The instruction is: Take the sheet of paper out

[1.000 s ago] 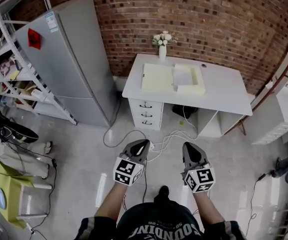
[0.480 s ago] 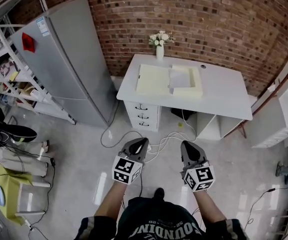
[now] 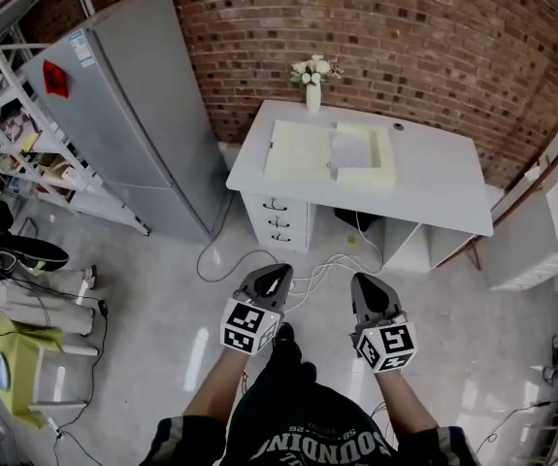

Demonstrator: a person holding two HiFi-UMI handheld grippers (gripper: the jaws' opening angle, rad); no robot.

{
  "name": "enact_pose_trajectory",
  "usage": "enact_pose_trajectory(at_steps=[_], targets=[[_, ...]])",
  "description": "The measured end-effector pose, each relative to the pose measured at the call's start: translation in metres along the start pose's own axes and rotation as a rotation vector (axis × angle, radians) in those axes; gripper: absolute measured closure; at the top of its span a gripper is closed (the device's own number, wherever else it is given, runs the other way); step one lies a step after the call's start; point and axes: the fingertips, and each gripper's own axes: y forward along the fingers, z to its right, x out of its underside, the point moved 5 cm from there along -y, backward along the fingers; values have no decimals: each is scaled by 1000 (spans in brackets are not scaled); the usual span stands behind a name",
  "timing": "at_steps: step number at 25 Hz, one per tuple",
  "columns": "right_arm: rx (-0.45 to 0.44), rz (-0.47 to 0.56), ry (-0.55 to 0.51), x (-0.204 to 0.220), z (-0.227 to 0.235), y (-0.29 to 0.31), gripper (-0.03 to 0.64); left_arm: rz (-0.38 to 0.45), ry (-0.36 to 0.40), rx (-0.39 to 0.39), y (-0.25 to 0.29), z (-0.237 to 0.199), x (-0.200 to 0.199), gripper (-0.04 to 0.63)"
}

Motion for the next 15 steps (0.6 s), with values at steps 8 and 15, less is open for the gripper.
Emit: enact_pose_trajectory(at_steps=[8,15], targets=[[20,23,-11,-13,22,18,546,22,-2,13,26,-8,-10,584],[28,16,-10,-13,38,45,546,23,-6,28,58,-26,-14,584]])
